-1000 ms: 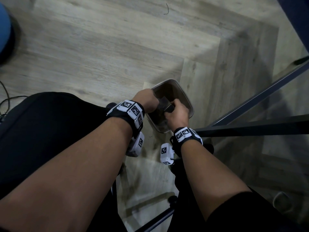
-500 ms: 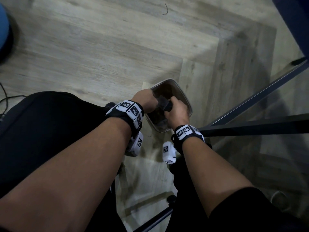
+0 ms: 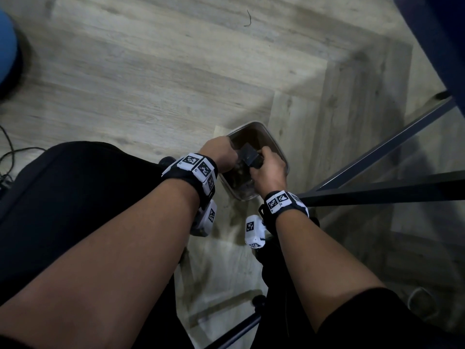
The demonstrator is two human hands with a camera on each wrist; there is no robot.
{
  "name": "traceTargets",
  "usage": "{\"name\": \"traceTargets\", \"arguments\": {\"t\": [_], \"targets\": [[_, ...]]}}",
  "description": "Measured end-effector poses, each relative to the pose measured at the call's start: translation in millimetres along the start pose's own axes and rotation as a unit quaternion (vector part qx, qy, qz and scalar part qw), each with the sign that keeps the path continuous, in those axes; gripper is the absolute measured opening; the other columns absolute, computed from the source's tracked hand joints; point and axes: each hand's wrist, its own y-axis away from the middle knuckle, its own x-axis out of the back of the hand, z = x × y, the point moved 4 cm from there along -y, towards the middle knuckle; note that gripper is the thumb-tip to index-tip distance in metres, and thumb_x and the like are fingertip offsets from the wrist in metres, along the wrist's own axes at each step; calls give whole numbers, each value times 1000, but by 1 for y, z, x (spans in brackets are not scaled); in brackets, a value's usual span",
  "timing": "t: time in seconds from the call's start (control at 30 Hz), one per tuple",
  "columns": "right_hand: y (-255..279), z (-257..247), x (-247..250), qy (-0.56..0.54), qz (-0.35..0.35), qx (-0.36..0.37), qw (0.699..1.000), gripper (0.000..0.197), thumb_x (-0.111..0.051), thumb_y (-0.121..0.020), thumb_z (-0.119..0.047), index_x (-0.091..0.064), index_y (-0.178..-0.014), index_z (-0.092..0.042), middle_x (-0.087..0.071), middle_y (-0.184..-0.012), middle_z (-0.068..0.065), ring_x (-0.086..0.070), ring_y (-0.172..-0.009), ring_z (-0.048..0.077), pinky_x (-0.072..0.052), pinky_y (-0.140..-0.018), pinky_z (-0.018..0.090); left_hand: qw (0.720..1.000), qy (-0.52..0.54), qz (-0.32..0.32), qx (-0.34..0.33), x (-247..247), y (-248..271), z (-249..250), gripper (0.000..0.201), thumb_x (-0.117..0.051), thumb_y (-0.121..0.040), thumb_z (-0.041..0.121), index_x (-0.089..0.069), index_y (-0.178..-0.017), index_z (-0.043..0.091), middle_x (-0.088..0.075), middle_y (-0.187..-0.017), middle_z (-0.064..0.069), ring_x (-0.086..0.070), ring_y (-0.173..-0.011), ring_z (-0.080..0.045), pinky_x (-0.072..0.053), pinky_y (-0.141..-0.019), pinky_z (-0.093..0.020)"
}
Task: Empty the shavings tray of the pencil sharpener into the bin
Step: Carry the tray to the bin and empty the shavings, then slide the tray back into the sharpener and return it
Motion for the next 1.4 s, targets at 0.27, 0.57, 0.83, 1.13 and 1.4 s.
{"name": "traceTargets", "arguments": {"t": [0.27,0.57,0.83,1.13,1.4], "targets": [[6,5,11,-76,-9,-63,995,31,-82,-84,-15,-67,-111,-21,-76,-103,3,-70,-89,24,-51,-77,27,1000,-9,9,10,2,1,3,35,-55,-97,12,-71,-127,5,-72,-128,-20,-66,-120,-38,-55,-100,-42],[48,19,65,-213,10,-138,967,37,-86,-86,-31,-72,-119,-21,-73,-104,-7,-67,-93,13,-45,-78,18,996,63,55,-24,21,20,34,47,-51,-102,18,-55,-147,7,-61,-144,-23,-61,-129,-39,-50,-106,-41],[90,19,138,-356,42,-168,918,41,-82,-86,-36,-64,-121,-27,-80,-109,17,-82,-78,24,-68,-72,37,980,-39,-61,-184,36,88,95,93,-69,-79,27,-34,-164,20,-49,-159,-14,-54,-140,-31,-45,-116,-38],[210,6,220,-458,-30,-115,881,18,-71,-100,-24,-76,-115,-17,-77,-105,22,-74,-84,34,-65,-88,50,882,-258,-57,-390,32,198,136,111,-86,-76,48,-28,-166,22,-46,-160,-4,-50,-142,-26,-40,-115,-31],[320,0,276,-485,-34,-69,871,25,-71,-105,-22,-72,-128,-13,-77,-122,17,-77,-95,24,-64,-79,31,830,-307,-74,-459,39,295,174,60,-82,-75,52,-62,-126,29,-70,-114,9,-67,-98,-12,-58,-86,-37]]}}
